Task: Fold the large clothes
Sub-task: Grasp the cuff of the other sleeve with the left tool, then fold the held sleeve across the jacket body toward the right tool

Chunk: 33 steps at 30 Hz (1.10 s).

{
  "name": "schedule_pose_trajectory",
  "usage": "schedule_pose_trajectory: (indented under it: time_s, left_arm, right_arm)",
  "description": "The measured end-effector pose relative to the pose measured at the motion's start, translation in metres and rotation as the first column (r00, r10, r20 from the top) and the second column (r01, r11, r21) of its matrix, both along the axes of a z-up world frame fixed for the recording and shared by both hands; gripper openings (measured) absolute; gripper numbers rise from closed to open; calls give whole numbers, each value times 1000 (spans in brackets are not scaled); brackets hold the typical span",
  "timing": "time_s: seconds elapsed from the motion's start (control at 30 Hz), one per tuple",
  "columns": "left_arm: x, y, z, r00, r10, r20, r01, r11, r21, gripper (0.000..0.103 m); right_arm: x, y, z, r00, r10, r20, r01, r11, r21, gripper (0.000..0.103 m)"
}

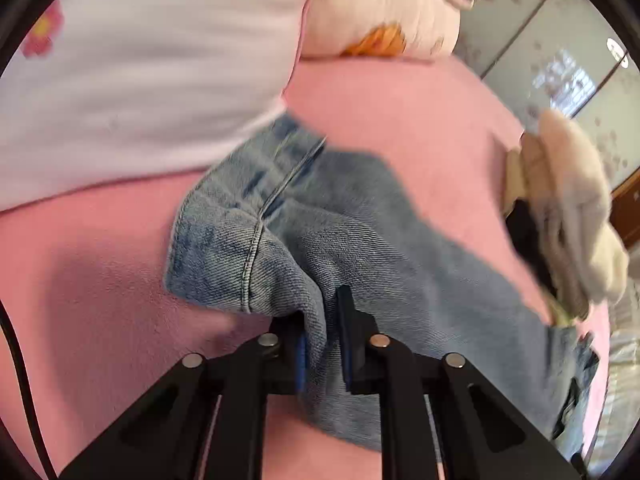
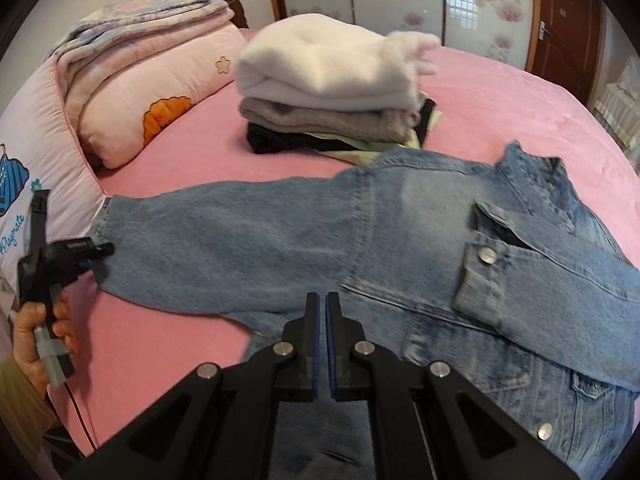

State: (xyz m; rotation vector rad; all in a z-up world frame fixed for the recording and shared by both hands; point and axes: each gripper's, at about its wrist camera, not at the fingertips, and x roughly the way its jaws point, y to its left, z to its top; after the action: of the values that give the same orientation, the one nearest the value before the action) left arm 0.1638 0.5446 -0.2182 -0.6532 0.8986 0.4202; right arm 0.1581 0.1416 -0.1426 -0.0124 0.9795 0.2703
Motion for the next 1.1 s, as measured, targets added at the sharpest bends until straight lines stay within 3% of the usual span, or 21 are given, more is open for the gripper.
schedule_pose_trajectory:
  time_s: [0.1, 0.23, 0.3, 0.37, 0.47, 0.57, 0.7, 0.8, 0.9, 1.0, 1.1]
  left_arm:
    - [1, -33, 40, 996, -55, 67, 48, 994, 99, 8]
    - [2, -99, 99, 964, -195, 181, 174, 977, 127, 8]
    - [6, -141, 128, 932, -283, 228, 255, 956, 147, 8]
    - [9, -195, 153, 882, -391, 263, 358, 919, 166, 8]
    - [15, -269, 168, 822, -503, 265, 470, 864, 182, 8]
    - [21, -344, 158, 769, -591, 242, 560, 806, 190, 9]
    - [25, -420, 110, 738, -656, 157, 644, 755, 126, 9]
    - [24, -464, 74, 722, -689, 64, 678, 723, 133, 23]
    - [12, -503, 52, 682, -731, -13, 722, 670, 173, 36]
    - [-11, -509, 51, 660, -751, -9, 736, 644, 207, 54]
    - [-26, -504, 62, 659, -752, 12, 732, 645, 219, 61]
  right_arm:
    - [-8, -25, 3, 999, -32, 4, 32, 999, 5, 3]
    - [-19, -64, 9, 996, -91, 17, 91, 996, 10, 3]
    - [-24, -85, 13, 992, -127, 27, 127, 992, 13, 3]
    - [-31, -108, 17, 986, -166, 29, 165, 986, 31, 3]
    - [-39, -139, 21, 976, -216, 30, 215, 975, 49, 3]
    - [-47, -173, 19, 963, -269, 24, 267, 962, 55, 3]
    - [-55, -209, 9, 948, -317, -9, 317, 947, 53, 3]
    - [-62, -234, 1, 938, -347, -28, 347, 936, 49, 3]
    - [-69, -253, -7, 927, -371, -45, 373, 926, 55, 3]
    - [-73, -264, -14, 922, -384, -57, 387, 919, 69, 3]
    - [-73, -266, -17, 921, -382, -70, 388, 918, 87, 3]
